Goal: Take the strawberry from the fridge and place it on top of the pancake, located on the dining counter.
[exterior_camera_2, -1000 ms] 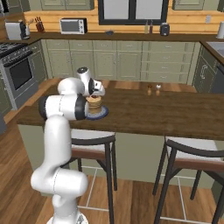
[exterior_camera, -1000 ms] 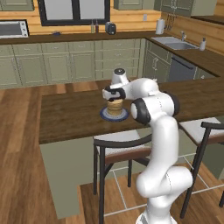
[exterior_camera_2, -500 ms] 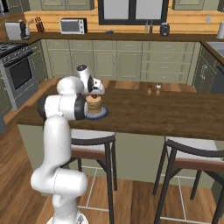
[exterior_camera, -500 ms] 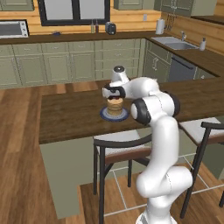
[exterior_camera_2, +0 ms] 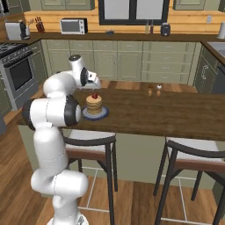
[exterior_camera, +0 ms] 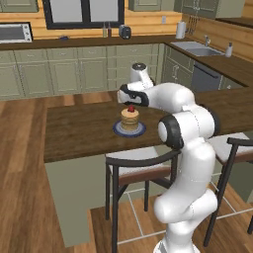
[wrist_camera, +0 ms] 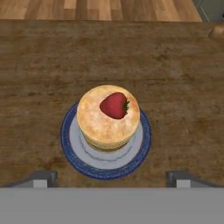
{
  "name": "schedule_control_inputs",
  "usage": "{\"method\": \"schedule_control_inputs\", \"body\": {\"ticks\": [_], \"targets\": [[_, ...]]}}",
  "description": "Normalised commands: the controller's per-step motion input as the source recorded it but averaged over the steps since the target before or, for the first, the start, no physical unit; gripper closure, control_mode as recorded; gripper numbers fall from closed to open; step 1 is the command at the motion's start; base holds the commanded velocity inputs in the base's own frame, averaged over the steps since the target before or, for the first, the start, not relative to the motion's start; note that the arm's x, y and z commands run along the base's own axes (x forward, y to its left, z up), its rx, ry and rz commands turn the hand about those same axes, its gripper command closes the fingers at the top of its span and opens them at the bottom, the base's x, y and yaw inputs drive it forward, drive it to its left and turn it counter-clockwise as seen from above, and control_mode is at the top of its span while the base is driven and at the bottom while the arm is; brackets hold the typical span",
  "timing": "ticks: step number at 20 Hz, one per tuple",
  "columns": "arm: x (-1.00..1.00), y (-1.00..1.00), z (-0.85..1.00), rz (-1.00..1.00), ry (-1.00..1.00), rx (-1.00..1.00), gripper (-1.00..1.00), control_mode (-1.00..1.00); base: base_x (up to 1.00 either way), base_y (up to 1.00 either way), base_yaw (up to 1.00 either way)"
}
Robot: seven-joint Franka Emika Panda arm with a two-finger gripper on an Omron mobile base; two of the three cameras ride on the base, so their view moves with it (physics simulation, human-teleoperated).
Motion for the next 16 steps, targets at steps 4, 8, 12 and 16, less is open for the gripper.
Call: {"method": "schedule_control_inputs", "body": {"ticks": [4,8,12,16], "targets": [[-1.00,0.00,0.47,0.00,-0.08,0.00,-1.00,-1.00,0.00,0.00,0.00],[-1.00,0.27,0.47,0.00,-0.03,0.00,-1.00,-1.00,0.00,0.00,0.00],[-1.00,0.43,0.71,0.00,0.00,0.00,-1.00,-1.00,0.00,0.00,0.00],[-1.00,0.48,0.74,0.00,0.00,0.00,-1.00,-1.00,0.00,0.00,0.00]]}}
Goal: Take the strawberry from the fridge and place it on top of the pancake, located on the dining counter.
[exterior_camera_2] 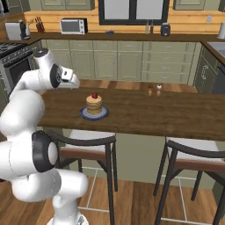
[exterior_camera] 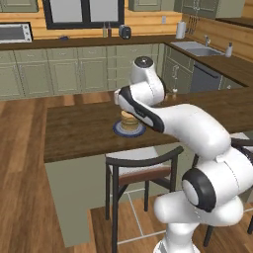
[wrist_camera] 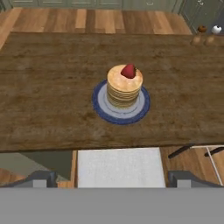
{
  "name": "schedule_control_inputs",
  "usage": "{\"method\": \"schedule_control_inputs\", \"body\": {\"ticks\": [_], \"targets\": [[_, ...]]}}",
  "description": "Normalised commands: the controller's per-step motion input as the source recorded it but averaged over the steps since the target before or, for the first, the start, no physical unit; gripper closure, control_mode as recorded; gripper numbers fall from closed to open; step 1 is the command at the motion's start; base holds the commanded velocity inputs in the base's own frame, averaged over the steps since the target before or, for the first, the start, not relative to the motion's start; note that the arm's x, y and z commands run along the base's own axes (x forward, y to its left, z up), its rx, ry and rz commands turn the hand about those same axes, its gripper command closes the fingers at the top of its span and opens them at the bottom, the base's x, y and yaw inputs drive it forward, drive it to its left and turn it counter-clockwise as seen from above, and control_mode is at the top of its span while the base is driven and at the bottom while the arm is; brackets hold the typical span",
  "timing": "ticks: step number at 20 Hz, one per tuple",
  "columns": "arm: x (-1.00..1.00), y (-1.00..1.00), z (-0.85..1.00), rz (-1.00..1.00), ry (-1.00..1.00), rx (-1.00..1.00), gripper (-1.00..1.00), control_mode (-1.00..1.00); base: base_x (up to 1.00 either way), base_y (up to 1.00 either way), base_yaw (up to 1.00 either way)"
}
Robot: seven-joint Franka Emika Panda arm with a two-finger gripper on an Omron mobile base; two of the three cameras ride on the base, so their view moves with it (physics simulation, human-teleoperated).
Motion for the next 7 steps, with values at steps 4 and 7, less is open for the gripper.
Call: {"method": "schedule_control_inputs", "body": {"ticks": [4,7], "targets": [[-1.00,0.63,0.27,0.00,0.00,0.00,-1.00,-1.00,0.00,0.00,0.00],[-1.00,0.63,0.00,0.00,0.00,-0.01,-1.00,-1.00,0.00,0.00,0.00]]}}
